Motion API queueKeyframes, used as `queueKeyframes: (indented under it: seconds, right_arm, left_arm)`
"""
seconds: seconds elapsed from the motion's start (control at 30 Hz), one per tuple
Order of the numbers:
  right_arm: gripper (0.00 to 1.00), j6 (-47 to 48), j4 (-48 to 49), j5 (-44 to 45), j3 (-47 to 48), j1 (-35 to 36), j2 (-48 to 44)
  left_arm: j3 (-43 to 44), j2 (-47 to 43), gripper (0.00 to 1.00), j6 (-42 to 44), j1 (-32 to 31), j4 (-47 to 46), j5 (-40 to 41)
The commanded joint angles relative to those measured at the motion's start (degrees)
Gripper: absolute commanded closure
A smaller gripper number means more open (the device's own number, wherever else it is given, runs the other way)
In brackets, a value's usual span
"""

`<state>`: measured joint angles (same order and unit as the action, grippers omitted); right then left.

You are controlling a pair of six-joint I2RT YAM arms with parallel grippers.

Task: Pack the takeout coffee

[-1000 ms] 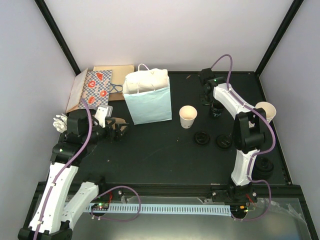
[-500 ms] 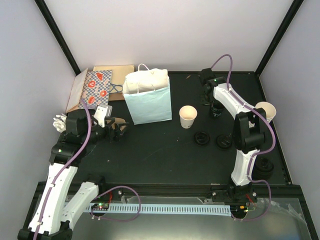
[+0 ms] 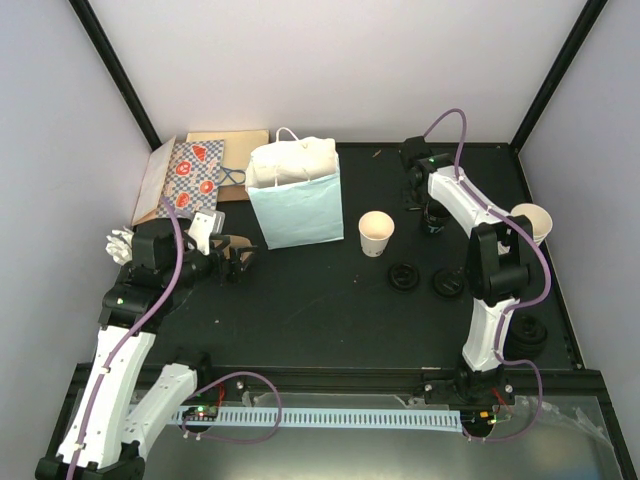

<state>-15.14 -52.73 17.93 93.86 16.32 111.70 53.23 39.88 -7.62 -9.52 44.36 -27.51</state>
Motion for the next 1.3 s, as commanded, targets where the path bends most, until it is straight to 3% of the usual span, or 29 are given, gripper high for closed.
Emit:
queueKeyframes:
  seconds: [0.0,0.9,1.27]
  right_arm:
    - [0.99,0.05,0.18,1.02,1.05,-0.44,0.26]
    - [0.97,0.91,-6.03,5.19,0.58,1.8,-5.61]
    - [0.99,-0.82,-13.35,15.66,8.49,7.55,-5.88]
  left_arm:
    - [2.51,0.2,0.13,0.77,-0.17,0.64,-0.48]
    - [1.48,-0.3,0.14,0.25,-0.29,0.48,-2.4]
    - [2.19,-0.63,0.14,0.42,-0.24,0.89,-2.55]
